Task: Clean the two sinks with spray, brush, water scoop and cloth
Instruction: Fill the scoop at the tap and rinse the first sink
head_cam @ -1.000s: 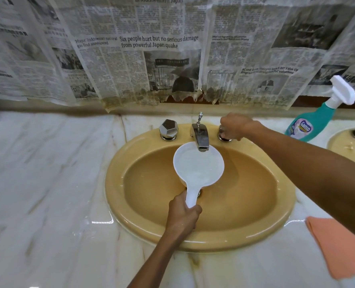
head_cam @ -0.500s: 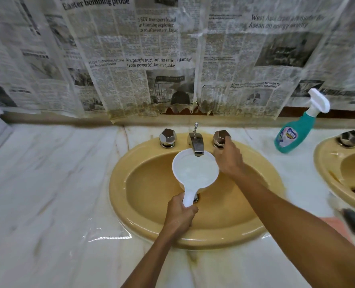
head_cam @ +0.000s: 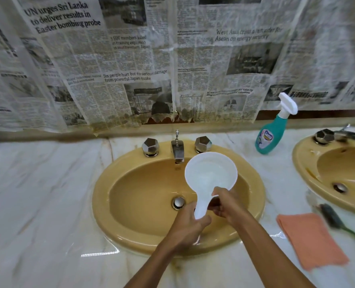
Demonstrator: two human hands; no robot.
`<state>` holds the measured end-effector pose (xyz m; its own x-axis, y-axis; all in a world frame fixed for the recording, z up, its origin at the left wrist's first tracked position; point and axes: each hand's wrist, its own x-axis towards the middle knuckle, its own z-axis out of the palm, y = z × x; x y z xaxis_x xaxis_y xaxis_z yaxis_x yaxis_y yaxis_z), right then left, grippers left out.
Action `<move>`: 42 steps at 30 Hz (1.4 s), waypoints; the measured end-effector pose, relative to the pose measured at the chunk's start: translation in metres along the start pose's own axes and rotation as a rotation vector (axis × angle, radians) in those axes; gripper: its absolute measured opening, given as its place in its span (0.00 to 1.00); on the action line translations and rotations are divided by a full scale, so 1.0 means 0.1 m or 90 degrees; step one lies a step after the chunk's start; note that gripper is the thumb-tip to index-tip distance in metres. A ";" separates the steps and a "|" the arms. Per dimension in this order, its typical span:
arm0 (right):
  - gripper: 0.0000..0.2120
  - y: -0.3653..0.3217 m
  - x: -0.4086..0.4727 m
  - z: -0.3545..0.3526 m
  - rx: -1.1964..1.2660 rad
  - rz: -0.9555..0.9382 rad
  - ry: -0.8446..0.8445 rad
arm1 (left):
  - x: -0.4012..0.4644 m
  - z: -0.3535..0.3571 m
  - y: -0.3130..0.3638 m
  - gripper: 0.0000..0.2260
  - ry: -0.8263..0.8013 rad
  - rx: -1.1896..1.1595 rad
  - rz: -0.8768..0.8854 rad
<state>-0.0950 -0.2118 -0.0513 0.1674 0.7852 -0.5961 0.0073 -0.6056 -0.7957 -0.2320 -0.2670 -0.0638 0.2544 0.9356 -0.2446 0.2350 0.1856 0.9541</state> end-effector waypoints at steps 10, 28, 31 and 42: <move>0.11 -1.04 0.26 -0.72 -0.231 -0.119 0.172 | 0.95 -0.27 0.51 0.06 0.194 0.114 0.126; 0.06 -1.99 0.78 -0.96 -0.642 -0.303 0.146 | 2.60 -0.19 0.61 0.18 0.209 0.588 -0.050; 0.07 -2.05 0.83 -0.92 -0.651 -0.333 0.142 | 2.59 -0.26 0.58 0.23 0.179 0.557 0.028; 0.03 -2.29 0.88 -0.80 -0.711 -0.424 0.137 | 2.53 -0.69 0.70 0.25 -0.041 0.749 -0.087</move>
<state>-0.0031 -0.0142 0.0872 -0.0338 0.9993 -0.0156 0.9364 0.0263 -0.3499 -0.2162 0.0034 -0.0475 0.1986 0.9065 -0.3726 0.9735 -0.1385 0.1819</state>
